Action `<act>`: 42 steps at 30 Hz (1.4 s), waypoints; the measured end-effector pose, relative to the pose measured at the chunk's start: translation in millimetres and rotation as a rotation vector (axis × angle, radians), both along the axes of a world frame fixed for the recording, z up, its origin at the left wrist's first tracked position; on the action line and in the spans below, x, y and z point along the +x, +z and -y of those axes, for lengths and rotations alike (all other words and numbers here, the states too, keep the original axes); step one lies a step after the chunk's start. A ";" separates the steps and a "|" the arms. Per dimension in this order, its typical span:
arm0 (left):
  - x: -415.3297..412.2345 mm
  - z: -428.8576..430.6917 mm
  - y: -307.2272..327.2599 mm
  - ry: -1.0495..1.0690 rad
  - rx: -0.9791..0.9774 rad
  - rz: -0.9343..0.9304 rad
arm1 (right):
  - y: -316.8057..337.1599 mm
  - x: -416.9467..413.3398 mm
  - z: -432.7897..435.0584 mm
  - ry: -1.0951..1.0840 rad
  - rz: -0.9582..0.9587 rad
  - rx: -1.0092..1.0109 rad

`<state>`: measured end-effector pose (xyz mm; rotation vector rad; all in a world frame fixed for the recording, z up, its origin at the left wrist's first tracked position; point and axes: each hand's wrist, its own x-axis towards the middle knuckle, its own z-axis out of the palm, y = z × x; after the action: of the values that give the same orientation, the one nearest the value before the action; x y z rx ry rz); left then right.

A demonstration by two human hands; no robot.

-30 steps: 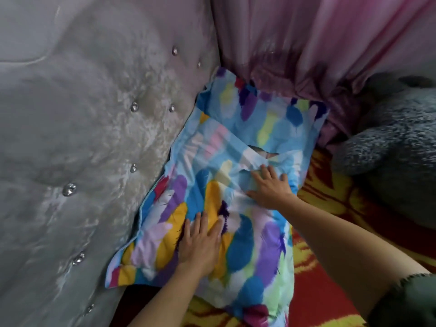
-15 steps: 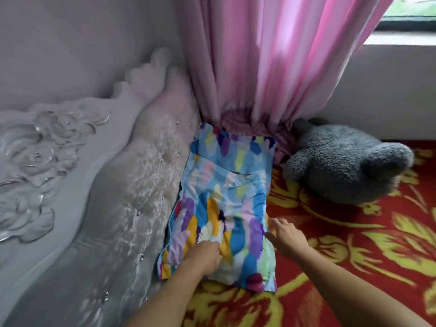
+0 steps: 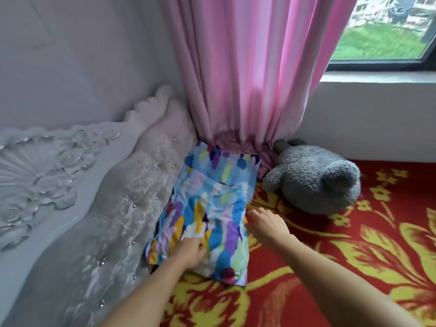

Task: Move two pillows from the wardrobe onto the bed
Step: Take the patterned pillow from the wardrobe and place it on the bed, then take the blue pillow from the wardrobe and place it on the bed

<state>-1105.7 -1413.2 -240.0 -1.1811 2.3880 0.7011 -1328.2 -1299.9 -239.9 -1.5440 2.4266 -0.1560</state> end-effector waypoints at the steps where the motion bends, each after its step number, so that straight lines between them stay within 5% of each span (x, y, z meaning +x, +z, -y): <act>1: 3.8 -12.1 5.4 0.040 -0.023 -0.037 | 3.4 -4.9 -4.3 0.037 -0.006 -0.002; 18: 173.3 -154.2 23.3 0.625 -0.189 -0.057 | -3.1 134.1 -6.8 0.604 0.092 0.045; 32: 433.1 -303.7 -48.2 0.666 -0.225 -0.002 | -55.8 387.8 -125.2 0.655 0.002 -0.022; 42: 529.8 -382.2 4.9 0.678 -0.284 -0.005 | -9.3 491.7 -221.2 0.701 0.007 -0.112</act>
<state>-575.9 -1031.1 -235.1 -2.1515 2.1183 0.5526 -836.5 -1078.7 -249.2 -2.3214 1.7517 -0.1559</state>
